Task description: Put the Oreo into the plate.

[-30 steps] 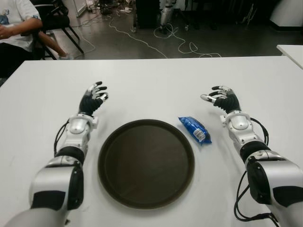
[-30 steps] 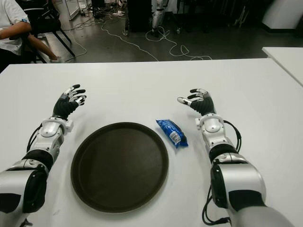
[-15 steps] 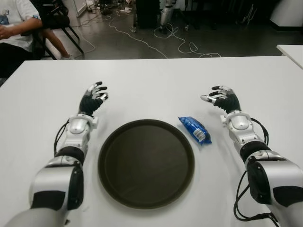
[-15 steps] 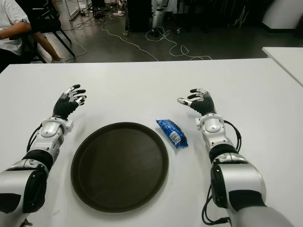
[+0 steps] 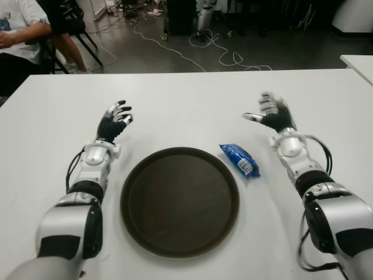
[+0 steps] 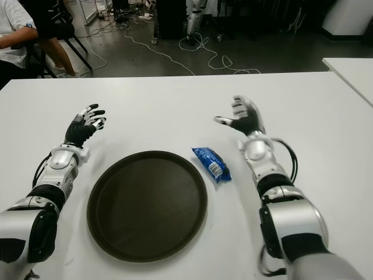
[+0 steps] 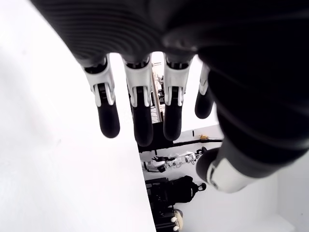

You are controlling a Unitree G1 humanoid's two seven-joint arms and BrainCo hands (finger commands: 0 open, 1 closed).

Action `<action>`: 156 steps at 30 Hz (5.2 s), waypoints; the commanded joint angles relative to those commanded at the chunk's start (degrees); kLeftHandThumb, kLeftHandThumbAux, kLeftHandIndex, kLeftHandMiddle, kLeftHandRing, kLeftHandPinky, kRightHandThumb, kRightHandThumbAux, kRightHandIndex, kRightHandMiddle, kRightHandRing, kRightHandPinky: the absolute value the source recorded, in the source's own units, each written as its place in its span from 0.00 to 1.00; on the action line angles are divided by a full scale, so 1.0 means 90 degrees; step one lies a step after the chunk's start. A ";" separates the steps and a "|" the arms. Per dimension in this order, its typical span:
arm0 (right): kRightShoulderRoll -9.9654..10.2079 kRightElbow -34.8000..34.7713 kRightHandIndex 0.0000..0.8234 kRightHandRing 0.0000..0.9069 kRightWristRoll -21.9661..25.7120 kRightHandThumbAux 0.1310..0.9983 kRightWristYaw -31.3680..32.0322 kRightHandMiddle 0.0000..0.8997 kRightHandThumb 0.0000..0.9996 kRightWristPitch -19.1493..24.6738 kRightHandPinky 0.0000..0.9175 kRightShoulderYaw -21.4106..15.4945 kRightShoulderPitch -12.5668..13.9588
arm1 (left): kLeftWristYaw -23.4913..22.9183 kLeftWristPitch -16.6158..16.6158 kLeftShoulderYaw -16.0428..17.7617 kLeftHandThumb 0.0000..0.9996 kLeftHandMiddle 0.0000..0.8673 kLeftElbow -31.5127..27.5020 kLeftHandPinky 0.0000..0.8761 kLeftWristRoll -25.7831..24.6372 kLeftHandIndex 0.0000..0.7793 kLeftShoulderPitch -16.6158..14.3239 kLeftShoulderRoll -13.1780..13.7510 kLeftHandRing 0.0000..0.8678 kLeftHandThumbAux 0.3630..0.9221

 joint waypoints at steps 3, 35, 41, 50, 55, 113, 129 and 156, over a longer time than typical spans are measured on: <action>-0.0214 -0.0784 0.31 0.32 -0.0513 0.73 0.0179 0.32 0.00 0.0356 0.27 0.0442 0.0148 | 0.0007 -0.0007 -0.0008 0.15 0.25 0.0000 0.26 -0.0002 0.18 -0.0003 0.0004 0.24 0.63; -0.1141 -0.8484 0.25 0.30 -0.2950 0.72 0.4554 0.31 0.00 0.4332 0.23 0.1365 0.2581 | -0.0049 -0.0008 0.0026 0.14 0.26 -0.0041 0.26 -0.0080 0.18 0.0037 0.0014 0.25 0.63; -0.1103 -0.8927 0.26 0.29 -0.3182 0.69 0.4985 0.30 0.00 0.4644 0.23 0.1351 0.2714 | -0.0059 -0.0007 0.0058 0.15 0.26 -0.0049 0.26 -0.0110 0.18 0.0037 -0.0007 0.25 0.64; -0.1047 -0.9461 0.30 0.32 -0.3727 0.69 0.5350 0.32 0.00 0.5008 0.30 0.1412 0.2972 | -0.0044 0.0000 0.0095 0.15 0.25 -0.0053 0.26 -0.0121 0.17 0.0038 -0.0023 0.25 0.61; -0.0834 -0.9364 0.28 0.32 -0.4153 0.69 0.5144 0.30 0.00 0.5239 0.32 0.1452 0.3139 | 0.0010 0.0014 0.0067 0.14 0.26 -0.0054 0.26 -0.0076 0.19 0.0030 -0.0015 0.25 0.61; -0.0108 -0.8778 0.05 0.01 -0.6096 0.73 0.4668 0.04 0.00 0.5878 0.03 0.1620 0.3755 | 0.0020 0.0000 0.0052 0.15 0.25 -0.0077 0.25 -0.0080 0.17 0.0072 0.0005 0.24 0.63; 0.0158 -0.8726 0.06 0.05 -0.6070 0.72 0.4824 0.06 0.00 0.5750 0.05 0.1630 0.3790 | 0.0021 -0.0023 0.0062 0.14 0.25 -0.0076 0.26 -0.0085 0.17 0.0084 0.0014 0.25 0.64; 0.0514 -0.8163 0.08 0.08 -0.5884 0.72 0.4402 0.08 0.00 0.5712 0.07 0.1579 0.3712 | 0.0063 -0.0018 0.0001 0.15 0.26 -0.0052 0.26 -0.0041 0.19 0.0073 0.0061 0.26 0.60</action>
